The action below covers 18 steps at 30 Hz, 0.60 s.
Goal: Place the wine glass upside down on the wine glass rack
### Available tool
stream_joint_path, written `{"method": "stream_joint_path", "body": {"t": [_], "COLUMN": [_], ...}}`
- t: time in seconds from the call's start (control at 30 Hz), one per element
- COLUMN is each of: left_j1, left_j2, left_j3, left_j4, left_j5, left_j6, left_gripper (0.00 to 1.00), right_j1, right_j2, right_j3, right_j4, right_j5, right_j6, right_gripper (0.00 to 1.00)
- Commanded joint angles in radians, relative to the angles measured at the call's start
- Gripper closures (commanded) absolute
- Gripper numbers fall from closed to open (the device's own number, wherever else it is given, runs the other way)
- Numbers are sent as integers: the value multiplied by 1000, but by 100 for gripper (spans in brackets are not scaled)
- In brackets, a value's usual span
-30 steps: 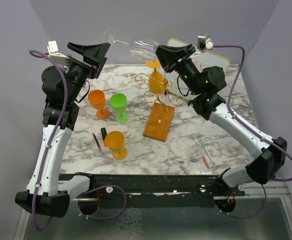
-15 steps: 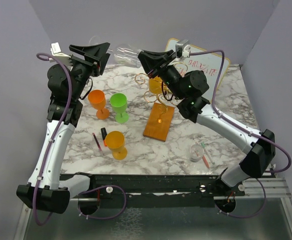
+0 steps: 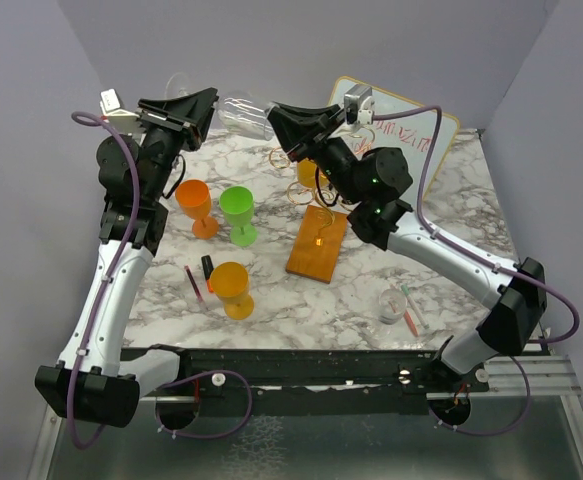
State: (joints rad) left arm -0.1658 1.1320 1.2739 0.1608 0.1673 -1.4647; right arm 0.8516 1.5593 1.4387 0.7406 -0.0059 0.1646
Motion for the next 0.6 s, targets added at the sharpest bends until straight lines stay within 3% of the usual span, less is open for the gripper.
{"method": "stream_joint_path", "body": {"t": [0.0,0.2,0.47,0.5,0.57], "left_j1": [-5,-5,-5,-5,-5], "left_j2": [3,20,37,36,34], "left_j3": [-21,-24,-3,-5,-10], "left_j4": [75,114,152,154,161], "left_j5": [15,68,145,148,149], "left_j6": [-39,-68,-74,-73,-67], "left_gripper": [80,84,69,69,81], "right_j1": [10,10,9,9,10], "right_j2": [19,37,78,83,86], "right_j3": [10,19,82,89,96], "right_j4": [78,71,29,25,18], "right_j5": [20,13,13,13,15], "right_j6": [31,62,76,80,89], "right_gripper": [99,99,99,99,99]}}
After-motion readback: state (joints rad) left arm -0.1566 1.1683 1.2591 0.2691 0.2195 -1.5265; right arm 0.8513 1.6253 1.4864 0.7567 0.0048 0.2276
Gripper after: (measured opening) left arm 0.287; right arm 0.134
